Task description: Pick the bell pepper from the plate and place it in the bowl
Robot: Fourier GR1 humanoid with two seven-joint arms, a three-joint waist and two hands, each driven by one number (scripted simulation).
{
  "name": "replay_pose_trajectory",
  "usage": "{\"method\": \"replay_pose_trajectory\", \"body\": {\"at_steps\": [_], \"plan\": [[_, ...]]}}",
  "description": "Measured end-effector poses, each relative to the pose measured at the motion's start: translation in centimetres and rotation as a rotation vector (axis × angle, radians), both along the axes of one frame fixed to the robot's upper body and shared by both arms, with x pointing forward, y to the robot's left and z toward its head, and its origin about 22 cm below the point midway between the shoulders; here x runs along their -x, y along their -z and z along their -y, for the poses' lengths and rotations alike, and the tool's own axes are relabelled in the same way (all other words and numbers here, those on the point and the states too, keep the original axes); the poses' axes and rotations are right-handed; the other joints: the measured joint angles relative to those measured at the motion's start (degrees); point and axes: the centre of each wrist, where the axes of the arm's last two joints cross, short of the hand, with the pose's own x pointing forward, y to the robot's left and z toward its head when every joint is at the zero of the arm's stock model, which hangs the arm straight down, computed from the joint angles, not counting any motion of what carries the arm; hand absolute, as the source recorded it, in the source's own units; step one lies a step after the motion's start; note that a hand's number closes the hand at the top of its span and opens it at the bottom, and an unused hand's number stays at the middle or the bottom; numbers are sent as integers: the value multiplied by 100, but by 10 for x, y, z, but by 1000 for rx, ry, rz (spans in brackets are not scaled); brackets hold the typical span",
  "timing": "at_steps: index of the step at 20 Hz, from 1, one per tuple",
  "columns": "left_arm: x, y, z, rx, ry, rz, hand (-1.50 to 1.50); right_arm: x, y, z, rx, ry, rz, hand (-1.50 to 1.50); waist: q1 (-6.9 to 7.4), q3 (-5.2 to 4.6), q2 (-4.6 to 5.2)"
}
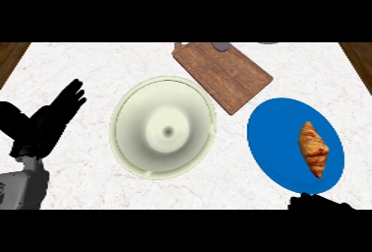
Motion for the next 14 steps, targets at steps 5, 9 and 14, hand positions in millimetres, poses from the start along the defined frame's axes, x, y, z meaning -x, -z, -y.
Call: {"method": "replay_pose_trajectory", "body": {"at_steps": [5,9,14], "plan": [[-3,2,3,-1,-1,-7,0,-8,-19,-22,33,-37,42,150,19,-13,-7],[-4,-2,2,-5,1,-4,0,-12,-35,-42,12,-87,99,150,40,-16,-20],[-3,-2,7,3,18,-3,0,-14,-51,-64,-77,-104,207,150,100,-15,-12]]}}
